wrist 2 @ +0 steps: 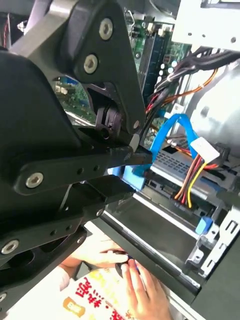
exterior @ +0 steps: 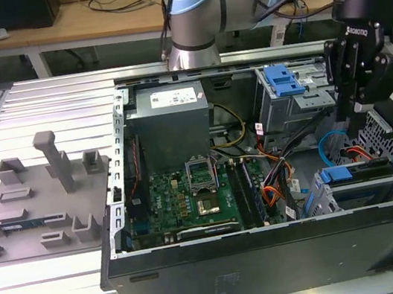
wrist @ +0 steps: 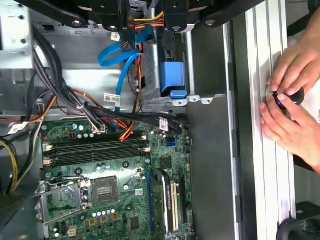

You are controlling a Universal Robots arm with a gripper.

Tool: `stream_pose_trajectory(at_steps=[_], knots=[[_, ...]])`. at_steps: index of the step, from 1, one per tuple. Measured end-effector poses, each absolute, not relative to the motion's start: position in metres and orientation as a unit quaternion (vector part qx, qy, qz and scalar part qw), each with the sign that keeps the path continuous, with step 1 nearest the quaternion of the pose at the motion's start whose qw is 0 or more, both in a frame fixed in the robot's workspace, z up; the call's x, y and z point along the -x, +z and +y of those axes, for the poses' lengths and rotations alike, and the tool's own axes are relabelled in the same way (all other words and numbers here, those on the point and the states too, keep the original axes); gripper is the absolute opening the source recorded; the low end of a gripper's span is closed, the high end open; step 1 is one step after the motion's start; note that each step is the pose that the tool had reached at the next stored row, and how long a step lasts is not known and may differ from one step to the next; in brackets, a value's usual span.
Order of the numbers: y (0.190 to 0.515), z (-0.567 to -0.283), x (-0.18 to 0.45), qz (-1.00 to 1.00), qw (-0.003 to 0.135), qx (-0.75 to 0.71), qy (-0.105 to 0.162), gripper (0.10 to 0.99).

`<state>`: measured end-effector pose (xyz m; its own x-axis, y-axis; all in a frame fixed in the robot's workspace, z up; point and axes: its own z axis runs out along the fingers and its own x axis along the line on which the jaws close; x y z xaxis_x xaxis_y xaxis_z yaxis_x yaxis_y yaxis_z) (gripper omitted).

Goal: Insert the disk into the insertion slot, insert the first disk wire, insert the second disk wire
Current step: 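Insert the second disk wire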

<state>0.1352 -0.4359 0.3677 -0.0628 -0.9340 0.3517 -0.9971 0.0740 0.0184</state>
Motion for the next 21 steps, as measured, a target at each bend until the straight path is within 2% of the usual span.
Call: stream_pose_trajectory(at_steps=[6, 21], knots=[[0.366, -0.435, -0.135, -0.677, 0.143, -0.709, 0.137, 0.361], [0.360, -0.435, -0.117, -0.595, 0.137, -0.776, 0.160, 0.361]])
